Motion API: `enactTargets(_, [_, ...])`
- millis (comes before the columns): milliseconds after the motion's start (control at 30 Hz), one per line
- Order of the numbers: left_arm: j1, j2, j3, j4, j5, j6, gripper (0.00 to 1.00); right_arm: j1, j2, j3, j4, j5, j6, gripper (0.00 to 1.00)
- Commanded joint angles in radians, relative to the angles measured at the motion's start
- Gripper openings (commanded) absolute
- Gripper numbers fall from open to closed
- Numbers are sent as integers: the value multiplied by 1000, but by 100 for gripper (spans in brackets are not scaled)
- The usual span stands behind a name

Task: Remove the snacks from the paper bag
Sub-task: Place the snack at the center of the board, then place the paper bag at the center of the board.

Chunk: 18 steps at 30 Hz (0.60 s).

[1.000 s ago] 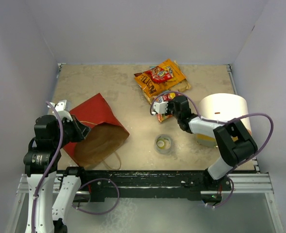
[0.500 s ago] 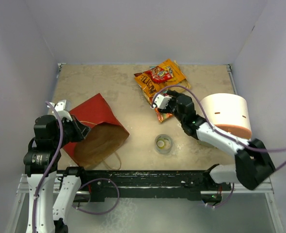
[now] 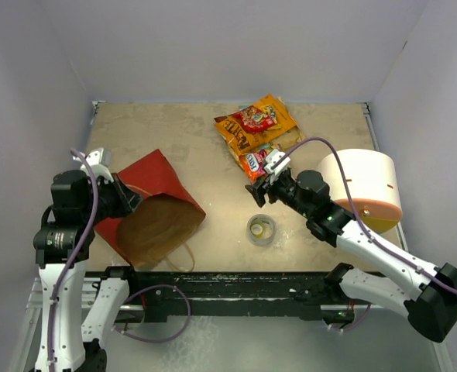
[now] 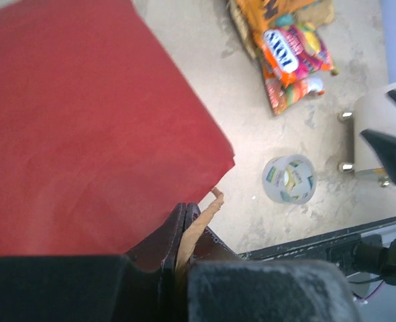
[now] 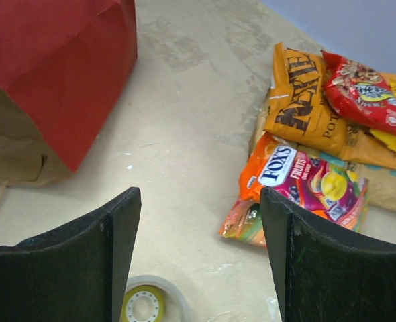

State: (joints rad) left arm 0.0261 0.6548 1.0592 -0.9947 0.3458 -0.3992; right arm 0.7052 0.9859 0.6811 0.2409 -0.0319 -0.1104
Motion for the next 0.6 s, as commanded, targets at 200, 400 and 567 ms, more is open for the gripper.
enactTargets(200, [8, 273, 336, 268, 268, -207, 0, -5, -121, -4, 6, -45, 192, 78])
enactTargets(400, [8, 401, 293, 652, 434, -533, 0, -5, -225, -31, -14, 12, 204, 80])
enactTargets(567, [16, 483, 311, 527, 355, -408, 0, -4, -281, -31, -55, 51, 196, 81])
